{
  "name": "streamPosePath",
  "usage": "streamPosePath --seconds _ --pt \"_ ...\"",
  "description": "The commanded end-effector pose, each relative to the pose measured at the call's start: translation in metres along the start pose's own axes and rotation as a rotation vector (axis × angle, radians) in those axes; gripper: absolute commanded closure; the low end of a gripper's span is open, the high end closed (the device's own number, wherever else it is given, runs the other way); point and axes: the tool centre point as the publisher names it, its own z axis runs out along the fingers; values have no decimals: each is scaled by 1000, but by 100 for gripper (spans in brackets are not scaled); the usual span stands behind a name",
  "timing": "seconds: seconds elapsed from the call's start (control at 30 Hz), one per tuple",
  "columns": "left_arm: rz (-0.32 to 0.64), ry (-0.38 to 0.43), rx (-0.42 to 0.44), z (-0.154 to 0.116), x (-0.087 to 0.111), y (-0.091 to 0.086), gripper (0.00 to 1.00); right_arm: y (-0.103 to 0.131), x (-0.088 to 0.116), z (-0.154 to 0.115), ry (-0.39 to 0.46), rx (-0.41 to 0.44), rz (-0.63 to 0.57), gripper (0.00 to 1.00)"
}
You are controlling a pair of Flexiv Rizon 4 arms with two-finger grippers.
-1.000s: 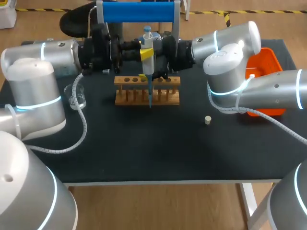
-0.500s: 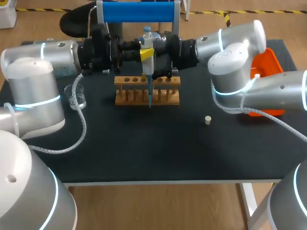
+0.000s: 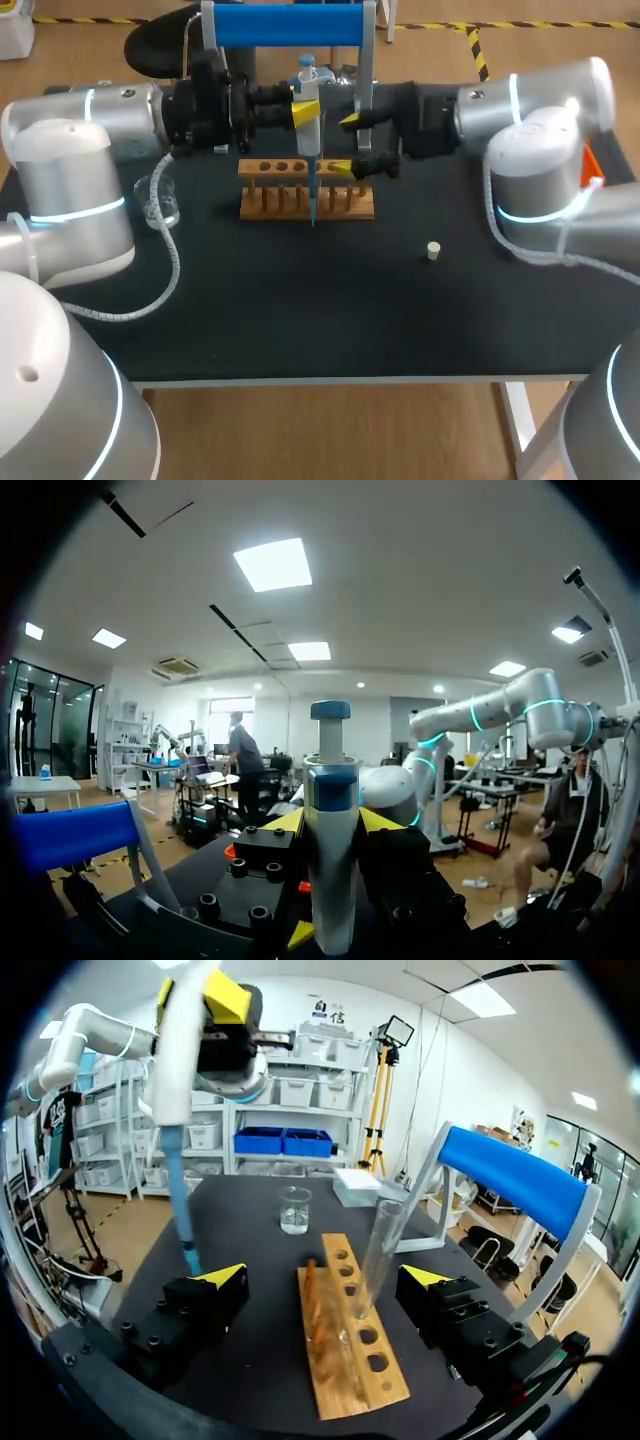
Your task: Invert the test tube, pick up the pipette, mount the tip to pipette, aspirate from beaker and dispense into the tube, eject the tip, return the pipette, and cap with the stopper.
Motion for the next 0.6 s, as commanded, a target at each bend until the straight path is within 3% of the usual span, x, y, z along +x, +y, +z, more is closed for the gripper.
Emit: streamPosePath --seconds 0.03,0.33,0.6 --pt "1 -2 0 1 0 0 100 7 29 -67 -16 -76 -8 0" --pt "1 -2 0 1 0 0 100 39 66 -93 83 -257 -59 0" --pt "1 -2 0 1 0 0 100 66 84 -90 187 -410 -48 0"
